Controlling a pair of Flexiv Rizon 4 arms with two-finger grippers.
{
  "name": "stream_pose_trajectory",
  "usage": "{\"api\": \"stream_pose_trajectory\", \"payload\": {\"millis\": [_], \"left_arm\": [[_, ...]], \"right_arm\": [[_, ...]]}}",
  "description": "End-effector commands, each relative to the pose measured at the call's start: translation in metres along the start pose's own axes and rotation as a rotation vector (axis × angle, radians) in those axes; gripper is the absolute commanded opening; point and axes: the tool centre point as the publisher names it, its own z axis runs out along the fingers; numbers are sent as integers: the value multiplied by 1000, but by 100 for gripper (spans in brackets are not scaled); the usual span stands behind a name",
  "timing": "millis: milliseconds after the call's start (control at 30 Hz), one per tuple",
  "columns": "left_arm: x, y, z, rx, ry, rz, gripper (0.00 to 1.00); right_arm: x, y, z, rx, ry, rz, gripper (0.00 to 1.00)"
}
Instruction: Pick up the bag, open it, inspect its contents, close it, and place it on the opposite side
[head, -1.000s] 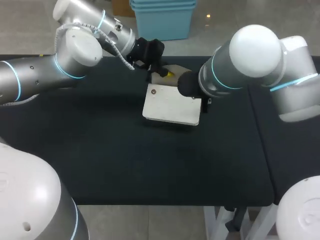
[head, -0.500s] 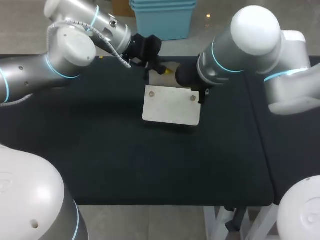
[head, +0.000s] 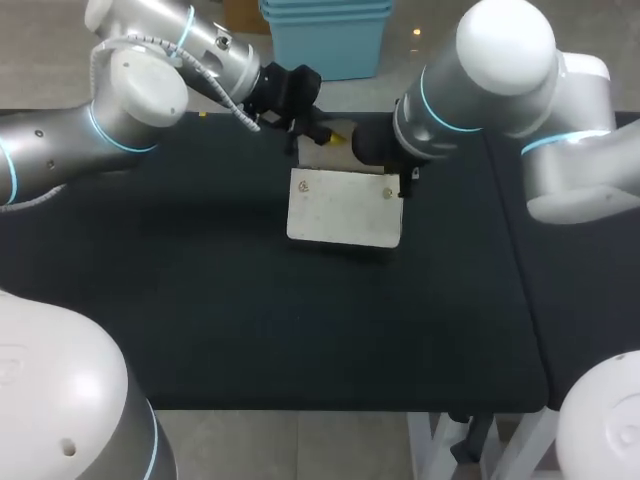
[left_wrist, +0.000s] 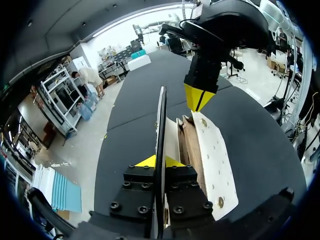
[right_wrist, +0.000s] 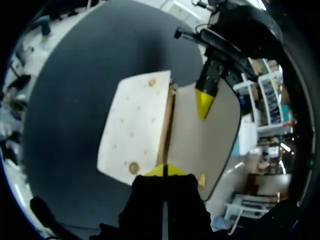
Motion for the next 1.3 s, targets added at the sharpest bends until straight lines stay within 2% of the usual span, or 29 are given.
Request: {"api": "stream_pose_trajectory", "payload": {"millis": [33,400,700,1133,1300], "left_arm": [[0,-5,-4,-24,8,-8,0],[-3,-8,1,-50,29,-47,0],[-5,-8,0,-39,27,-67,0],[-1,-4,-2,-3,-42,-94,0],[6,-9,-6,17,-52,-61,0]], "right_arm": [[-4,9,10,17,2,-12,0],[-8,15,31,105,-4,-40,0],[-1,9,43,131,5,-26,0],[30,14,41,148,-11,1,0],[27,14,41,149,-33,12,0]]}}
